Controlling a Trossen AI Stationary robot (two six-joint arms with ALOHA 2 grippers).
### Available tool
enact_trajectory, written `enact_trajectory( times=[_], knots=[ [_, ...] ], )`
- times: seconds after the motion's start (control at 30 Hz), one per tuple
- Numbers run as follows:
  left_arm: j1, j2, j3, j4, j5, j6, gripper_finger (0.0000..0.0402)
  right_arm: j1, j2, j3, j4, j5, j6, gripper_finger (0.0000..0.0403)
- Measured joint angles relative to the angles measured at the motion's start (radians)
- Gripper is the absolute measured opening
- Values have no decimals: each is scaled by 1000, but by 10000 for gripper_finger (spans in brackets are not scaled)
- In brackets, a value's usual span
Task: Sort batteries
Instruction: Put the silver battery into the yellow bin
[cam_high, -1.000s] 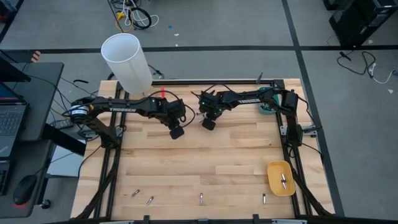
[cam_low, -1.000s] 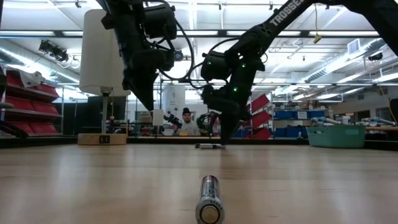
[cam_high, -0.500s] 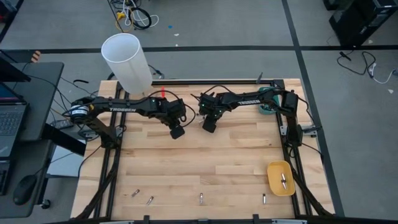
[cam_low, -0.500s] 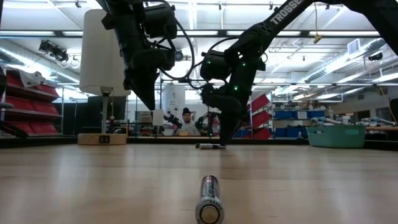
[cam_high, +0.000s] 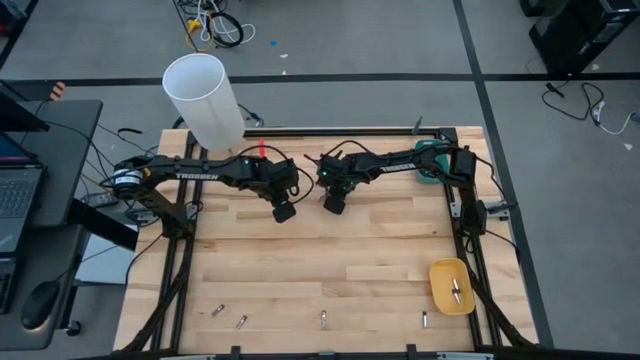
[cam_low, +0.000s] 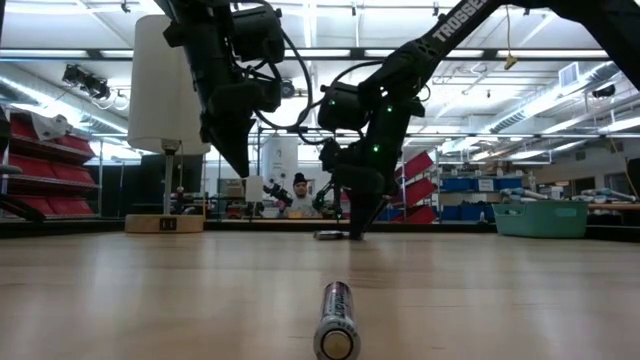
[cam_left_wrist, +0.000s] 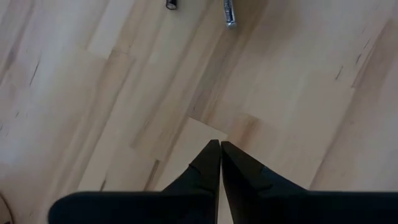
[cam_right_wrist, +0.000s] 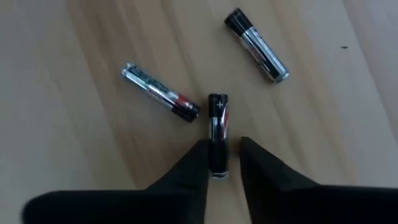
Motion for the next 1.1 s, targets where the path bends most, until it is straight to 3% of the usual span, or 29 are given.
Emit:
enact_trajectory(
  times=[0.13,0.3,0.6,0.87,1.1],
  knots=[
    [0,0,0,7,-11,6,30,-1,0,1,-20,-12,11,16],
    [0,1,0,66,2,63,30,-2,-20,4,-63,-63,127,25],
    [0,6,-52,189,44,84,30,59,-203,13,-382,-121,193,9],
    [-4,7,-171,266,127,46,30,242,-421,-47,-682,-141,310,9],
    [-24,7,-215,318,132,44,30,484,-574,-163,-772,-218,536,9]
  ],
)
